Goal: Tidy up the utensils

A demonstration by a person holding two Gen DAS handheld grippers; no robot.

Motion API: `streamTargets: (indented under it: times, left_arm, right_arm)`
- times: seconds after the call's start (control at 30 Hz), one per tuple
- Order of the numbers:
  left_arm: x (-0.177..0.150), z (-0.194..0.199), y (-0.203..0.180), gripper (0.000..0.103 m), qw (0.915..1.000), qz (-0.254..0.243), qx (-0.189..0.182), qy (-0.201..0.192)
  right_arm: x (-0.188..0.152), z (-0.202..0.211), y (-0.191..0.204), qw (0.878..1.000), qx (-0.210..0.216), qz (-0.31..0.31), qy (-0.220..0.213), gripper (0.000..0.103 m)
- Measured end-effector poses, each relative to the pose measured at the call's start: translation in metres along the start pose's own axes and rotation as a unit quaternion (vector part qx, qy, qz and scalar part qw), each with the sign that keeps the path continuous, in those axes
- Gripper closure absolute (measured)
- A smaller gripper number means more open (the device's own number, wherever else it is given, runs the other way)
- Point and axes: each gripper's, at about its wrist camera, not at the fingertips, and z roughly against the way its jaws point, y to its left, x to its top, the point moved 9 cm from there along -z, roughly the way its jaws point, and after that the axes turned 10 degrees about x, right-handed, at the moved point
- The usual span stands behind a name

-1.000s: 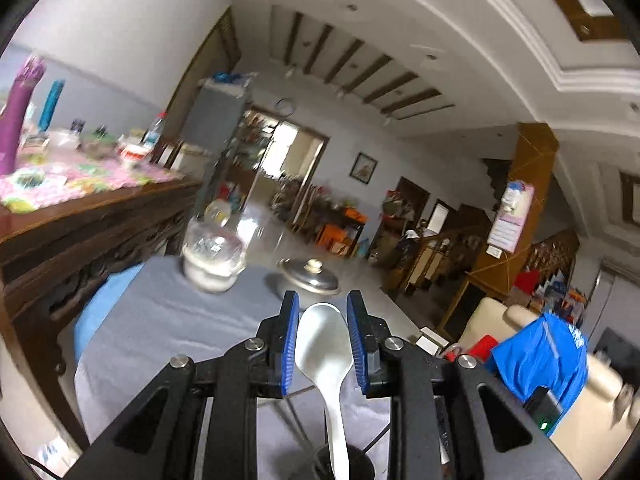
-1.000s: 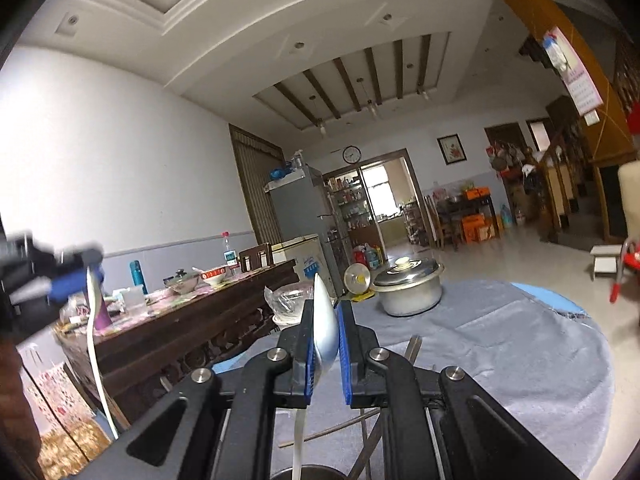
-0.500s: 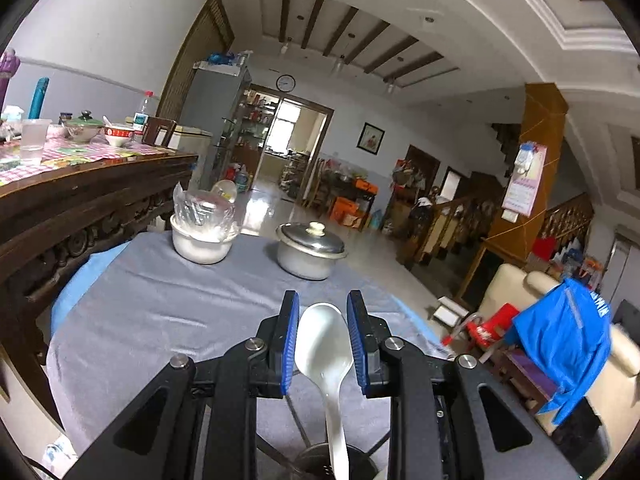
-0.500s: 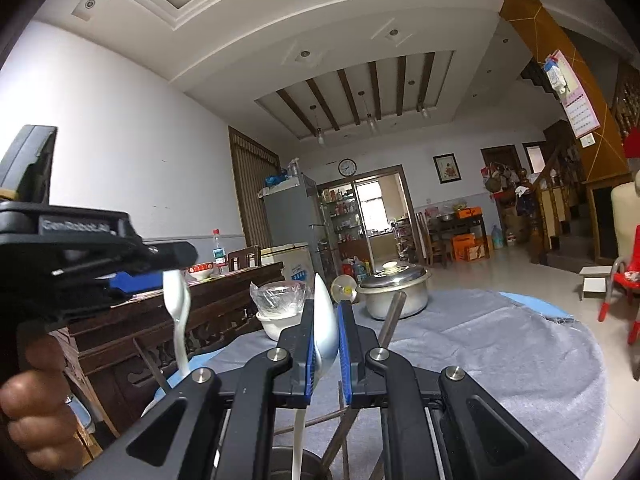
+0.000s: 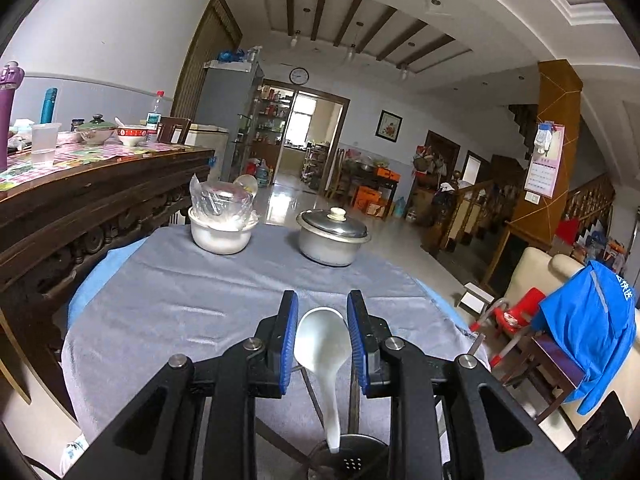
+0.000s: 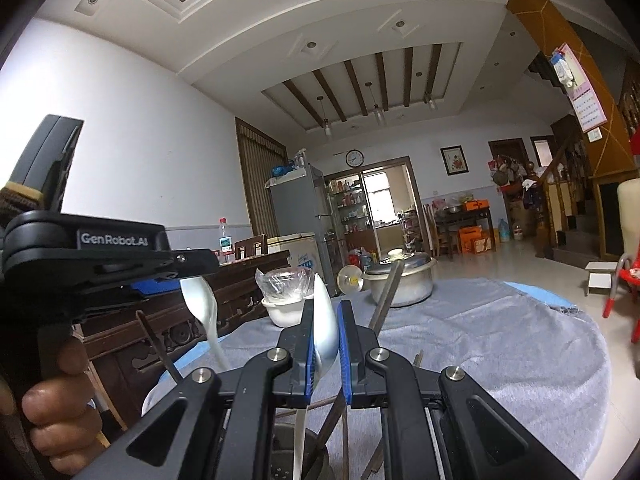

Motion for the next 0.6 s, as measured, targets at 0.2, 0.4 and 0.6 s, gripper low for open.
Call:
streamTargets:
  times: [0.2,0.4,0.6]
  left_arm:
    - [0.0,0.006,0.0,0.077,0.9999,0.003,-0.014,0.009]
    - [0.022,0.028,0.011,0.077,0.9996,0.018,-0.019,-0.014]
    - [0.056,0.061,0.042,0.058,0.9967,0.034,0.013,-0.072]
  right_arm:
    - [0.005,-0.003,0.005,1.0,0.011,-0.006,0.009,0.092]
    - [0.015,0.001,0.005,1.0,0.018,-0.018,0.002,0.069]
    - [0.055,0.023,-0.007,0.999,-0.004,-0.021,-0.048,0.069]
